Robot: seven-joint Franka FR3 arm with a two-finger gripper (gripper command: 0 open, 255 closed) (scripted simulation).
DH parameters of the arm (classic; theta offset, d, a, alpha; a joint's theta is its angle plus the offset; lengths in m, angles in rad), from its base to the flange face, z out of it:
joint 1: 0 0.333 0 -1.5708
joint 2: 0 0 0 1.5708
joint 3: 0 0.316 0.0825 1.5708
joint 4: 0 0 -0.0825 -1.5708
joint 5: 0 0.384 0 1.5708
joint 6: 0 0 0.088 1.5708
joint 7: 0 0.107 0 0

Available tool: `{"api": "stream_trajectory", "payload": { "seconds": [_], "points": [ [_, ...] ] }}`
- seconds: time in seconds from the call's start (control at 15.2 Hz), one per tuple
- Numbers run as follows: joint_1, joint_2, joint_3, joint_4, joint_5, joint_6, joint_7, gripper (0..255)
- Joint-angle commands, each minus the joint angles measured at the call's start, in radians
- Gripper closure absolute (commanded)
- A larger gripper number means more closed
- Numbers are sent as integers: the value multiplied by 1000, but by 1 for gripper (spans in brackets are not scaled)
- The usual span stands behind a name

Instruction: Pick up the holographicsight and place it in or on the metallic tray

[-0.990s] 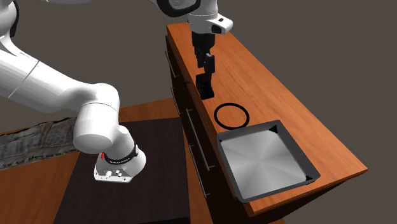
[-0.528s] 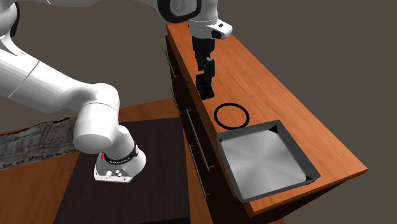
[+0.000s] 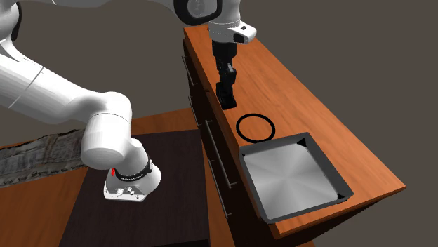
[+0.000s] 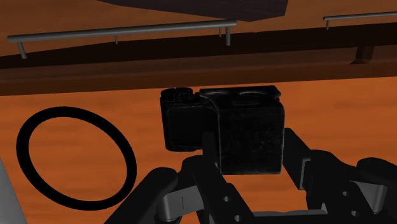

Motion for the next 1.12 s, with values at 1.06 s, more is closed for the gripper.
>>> {"api": "stream_trajectory", "payload": {
  "seconds": [1.06],
  "points": [
    [-7, -1, -17, 173, -13, -174, -4, 255]
  ]
}}
